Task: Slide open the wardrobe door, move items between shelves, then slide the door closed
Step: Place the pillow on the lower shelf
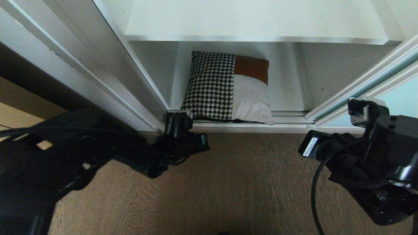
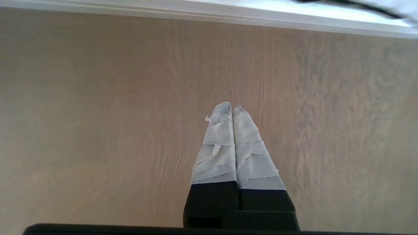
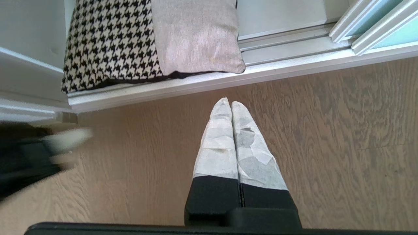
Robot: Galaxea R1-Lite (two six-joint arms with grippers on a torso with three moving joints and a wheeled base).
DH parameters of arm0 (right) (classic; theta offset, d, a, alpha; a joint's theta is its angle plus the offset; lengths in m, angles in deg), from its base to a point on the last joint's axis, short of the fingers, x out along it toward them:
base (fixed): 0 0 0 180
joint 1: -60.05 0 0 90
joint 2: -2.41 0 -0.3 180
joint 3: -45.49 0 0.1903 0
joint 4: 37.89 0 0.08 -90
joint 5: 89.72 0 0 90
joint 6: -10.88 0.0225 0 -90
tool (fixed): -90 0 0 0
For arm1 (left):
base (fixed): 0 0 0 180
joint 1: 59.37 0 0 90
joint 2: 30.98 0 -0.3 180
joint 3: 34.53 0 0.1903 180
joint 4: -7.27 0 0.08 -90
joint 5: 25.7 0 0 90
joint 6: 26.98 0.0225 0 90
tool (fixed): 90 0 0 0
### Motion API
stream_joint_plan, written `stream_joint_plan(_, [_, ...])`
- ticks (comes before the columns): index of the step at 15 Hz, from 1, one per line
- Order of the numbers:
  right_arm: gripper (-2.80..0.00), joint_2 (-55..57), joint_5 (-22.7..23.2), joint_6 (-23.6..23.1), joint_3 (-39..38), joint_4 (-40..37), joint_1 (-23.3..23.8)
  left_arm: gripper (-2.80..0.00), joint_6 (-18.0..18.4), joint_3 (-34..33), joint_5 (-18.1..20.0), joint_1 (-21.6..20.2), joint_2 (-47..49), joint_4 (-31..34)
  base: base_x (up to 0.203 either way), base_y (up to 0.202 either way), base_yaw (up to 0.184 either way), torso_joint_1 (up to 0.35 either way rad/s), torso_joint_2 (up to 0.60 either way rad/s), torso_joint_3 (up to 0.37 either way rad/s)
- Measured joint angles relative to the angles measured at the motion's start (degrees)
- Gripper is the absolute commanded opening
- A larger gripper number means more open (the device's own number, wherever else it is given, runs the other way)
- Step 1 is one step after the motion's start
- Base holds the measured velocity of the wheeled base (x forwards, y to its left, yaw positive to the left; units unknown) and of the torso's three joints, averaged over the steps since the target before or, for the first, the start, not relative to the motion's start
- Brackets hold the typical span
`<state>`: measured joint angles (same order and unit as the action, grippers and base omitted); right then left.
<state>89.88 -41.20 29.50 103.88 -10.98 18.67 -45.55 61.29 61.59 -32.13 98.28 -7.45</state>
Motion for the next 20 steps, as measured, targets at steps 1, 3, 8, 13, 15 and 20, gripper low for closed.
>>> stream_joint_plan(1, [-2.8,-0.68,-0.08,0.22,-0.44,-0.04,0.0,-2.8,-0.01,4.1,0.47,-0.01,4.02,0.05,0.0,0.0,0.0,0.0,0.0,0.0])
stream_joint_plan(3, [-2.8,-3.53,-0.05,0.26,-2.22,-0.37,0.11,-2.8,-0.09,11.38,1.09,-0.29,11.39,-0.2,0.0,0.0,0.0,0.0,0.0,0.0])
stream_joint_plan(8, [-2.8,-10.95,0.34,0.44,-7.08,-0.39,1.14,-2.8,-0.06,27.57,0.97,-1.78,23.01,-0.41,0.0,0.0,0.0,0.0,0.0,0.0])
stream_joint_plan(13, [-2.8,-14.06,0.85,0.46,-8.22,-0.39,1.82,-2.8,3.2,38.21,5.51,-3.15,28.47,-1.22,0.0,0.0,0.0,0.0,0.0,0.0])
stream_joint_plan(15, [-2.8,-15.09,0.78,0.37,-8.35,-0.44,1.83,-2.8,6.58,38.61,6.28,-3.48,28.57,-4.34,0.0,0.0,0.0,0.0,0.0,0.0])
stream_joint_plan(20, [-2.8,-18.03,0.76,0.2,-8.78,-0.53,1.94,-2.8,15.86,38.75,8.79,-5.72,28.29,-15.58,0.0,0.0,0.0,0.0,0.0,0.0])
